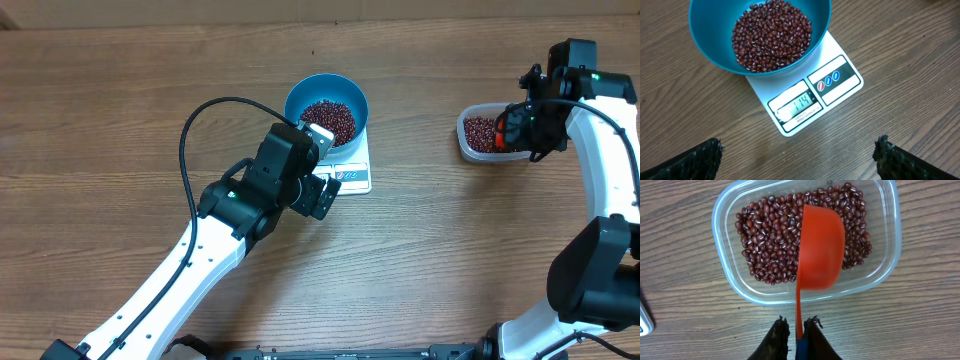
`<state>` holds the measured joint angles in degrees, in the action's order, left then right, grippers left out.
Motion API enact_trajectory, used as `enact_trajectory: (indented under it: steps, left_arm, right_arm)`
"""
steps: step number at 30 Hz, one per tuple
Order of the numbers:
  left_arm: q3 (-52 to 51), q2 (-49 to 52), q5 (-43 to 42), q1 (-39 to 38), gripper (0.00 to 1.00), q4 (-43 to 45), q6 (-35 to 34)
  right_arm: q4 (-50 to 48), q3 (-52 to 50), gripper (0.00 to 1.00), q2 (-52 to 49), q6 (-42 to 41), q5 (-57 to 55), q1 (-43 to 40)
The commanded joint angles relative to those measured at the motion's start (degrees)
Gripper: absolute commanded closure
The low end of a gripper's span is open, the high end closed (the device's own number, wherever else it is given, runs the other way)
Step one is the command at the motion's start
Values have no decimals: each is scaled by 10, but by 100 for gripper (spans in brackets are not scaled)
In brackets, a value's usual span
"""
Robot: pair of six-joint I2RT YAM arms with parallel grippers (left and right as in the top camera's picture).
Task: Scoop item into bowl and weigh 150g on scale
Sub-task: 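Lower the red scoop into the beans to scoop again, right gripper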
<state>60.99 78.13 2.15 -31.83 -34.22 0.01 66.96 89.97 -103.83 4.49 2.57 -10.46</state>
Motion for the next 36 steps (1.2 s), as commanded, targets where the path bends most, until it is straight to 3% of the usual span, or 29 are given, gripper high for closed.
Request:
enact_trajectory:
  steps: [1, 11, 14, 17, 18, 21, 36]
  left_arm:
    - [-2, 3, -3, 2, 1, 2, 7]
    - [-2, 3, -3, 2, 0, 2, 7]
    - [-2, 3, -3, 2, 0, 2, 7]
    - [-2, 3, -3, 2, 0, 2, 7]
    - [-2, 3, -3, 2, 0, 2, 7]
    - [-2, 3, -3, 2, 0, 2, 7]
    - [-2, 3, -3, 2, 1, 2, 7]
  right_arm:
    - [-8, 0, 84, 0, -2, -2, 1]
    - [-15, 0, 78, 0, -2, -1, 1]
    - [-19, 0, 83, 0, -2, -2, 1]
    - [-23, 0, 78, 0, -2, -2, 1]
    - [-26, 0, 79, 0, -2, -2, 1]
    - [-31, 0, 96, 0, -2, -2, 1]
    - [-48, 0, 96, 0, 5, -32, 1]
